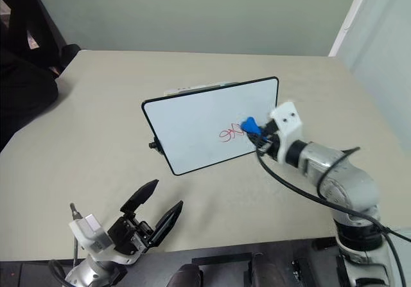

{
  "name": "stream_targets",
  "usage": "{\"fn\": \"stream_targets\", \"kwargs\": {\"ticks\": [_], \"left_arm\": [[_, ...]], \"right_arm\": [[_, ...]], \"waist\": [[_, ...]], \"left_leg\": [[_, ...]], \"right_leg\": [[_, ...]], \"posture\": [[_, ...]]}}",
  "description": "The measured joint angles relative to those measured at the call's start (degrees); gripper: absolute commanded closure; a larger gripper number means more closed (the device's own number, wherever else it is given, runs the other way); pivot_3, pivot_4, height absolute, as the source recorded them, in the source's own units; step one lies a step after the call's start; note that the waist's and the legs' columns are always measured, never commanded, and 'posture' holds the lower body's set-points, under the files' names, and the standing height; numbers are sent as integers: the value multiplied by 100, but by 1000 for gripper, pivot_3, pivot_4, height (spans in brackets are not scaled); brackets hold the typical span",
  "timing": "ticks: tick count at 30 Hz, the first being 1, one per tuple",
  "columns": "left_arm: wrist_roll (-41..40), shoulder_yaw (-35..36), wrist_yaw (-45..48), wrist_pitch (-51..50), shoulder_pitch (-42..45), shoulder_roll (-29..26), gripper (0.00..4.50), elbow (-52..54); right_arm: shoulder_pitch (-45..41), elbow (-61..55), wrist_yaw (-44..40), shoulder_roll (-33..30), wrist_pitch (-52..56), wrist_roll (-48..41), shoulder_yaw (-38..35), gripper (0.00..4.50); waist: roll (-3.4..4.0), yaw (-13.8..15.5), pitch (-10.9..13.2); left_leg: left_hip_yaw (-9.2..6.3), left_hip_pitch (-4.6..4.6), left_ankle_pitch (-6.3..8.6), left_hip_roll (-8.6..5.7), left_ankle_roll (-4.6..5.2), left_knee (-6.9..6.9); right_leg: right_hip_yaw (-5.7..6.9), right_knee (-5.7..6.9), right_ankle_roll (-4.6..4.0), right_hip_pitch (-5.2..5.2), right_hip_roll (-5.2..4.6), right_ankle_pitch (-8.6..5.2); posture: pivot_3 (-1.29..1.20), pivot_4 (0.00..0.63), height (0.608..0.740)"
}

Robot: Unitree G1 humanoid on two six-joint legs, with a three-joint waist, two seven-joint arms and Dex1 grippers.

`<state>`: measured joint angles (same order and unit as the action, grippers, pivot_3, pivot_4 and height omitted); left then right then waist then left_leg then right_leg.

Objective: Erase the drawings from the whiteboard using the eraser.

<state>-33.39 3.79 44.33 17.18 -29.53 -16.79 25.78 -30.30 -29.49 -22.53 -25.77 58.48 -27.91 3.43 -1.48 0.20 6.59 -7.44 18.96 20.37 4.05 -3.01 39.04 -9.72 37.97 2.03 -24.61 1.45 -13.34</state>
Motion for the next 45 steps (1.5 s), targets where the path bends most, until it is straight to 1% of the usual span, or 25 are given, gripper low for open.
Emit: {"fn": "stream_targets", "kwargs": {"ticks": [3,6,13,17,21,29,32,35,38,41,45], "left_arm": [[-7,3,0,-3,3,1,0,2],[-11,8,-5,-4,-10,0,0,3],[-27,93,-55,-5,36,-7,0,2],[-43,170,-59,-8,55,-12,0,0],[-46,181,-57,-9,49,-11,0,0],[-46,161,-53,-10,-26,-5,0,2],[-47,159,-52,-10,-30,-5,0,4],[-49,152,-51,-10,-31,-5,0,8],[-51,148,-51,-11,-31,-5,0,12],[-51,144,-51,-11,-33,-5,0,16],[-54,144,-51,-13,-30,-6,0,16]], "right_arm": [[-319,288,70,245,-82,192,415,3335],[-464,571,108,351,-255,407,646,3335],[-473,924,118,427,-516,738,794,3335],[-474,1113,137,409,-510,967,846,3335],[-463,1169,130,304,-452,1166,982,3335],[-104,1197,91,-15,-40,1416,1375,3335],[-75,1235,78,-71,-16,1471,1393,3335],[-91,1240,77,9,-50,1468,1334,3335],[-288,1251,92,206,-65,1462,1160,3335],[-566,1231,97,249,-68,1464,989,3335],[-597,1215,98,315,-64,1466,919,3335]], "waist": [[0,15,0],[0,24,0],[0,24,0],[0,20,0],[0,18,0],[0,17,0],[1,18,1],[1,14,1],[4,-25,3],[4,-33,2],[5,-43,3]], "left_leg": [[-5,6,-1,0,-2,-3],[-6,11,-8,0,-18,-3],[-6,9,-10,0,-23,3],[-6,4,-24,0,-45,4],[-5,4,-30,0,-43,5],[-4,12,-31,0,-45,3],[-4,14,-31,0,-45,1],[-4,15,-31,0,-44,0],[-3,18,-31,0,-44,1],[-4,15,-32,0,-43,1],[-4,17,-32,0,-43,1]], "right_leg": [[0,-1,16,-9,-2,9],[0,-2,22,-11,-5,12],[0,-2,45,-10,-5,26],[0,0,34,-7,-4,39],[0,0,20,-6,-3,47],[0,-2,19,-13,-3,46],[0,-2,20,-16,-2,46],[0,-2,20,-19,-2,46],[0,-1,20,-23,-1,47],[0,0,18,-22,1,48],[0,0,18,-24,0,48]], "posture": [[0,150,740],[0,150,740],[0,150,740],[0,150,740],[0,150,740],[0,150,740],[0,150,740],[0,150,740],[0,150,740],[0,150,740],[0,150,740]]}}
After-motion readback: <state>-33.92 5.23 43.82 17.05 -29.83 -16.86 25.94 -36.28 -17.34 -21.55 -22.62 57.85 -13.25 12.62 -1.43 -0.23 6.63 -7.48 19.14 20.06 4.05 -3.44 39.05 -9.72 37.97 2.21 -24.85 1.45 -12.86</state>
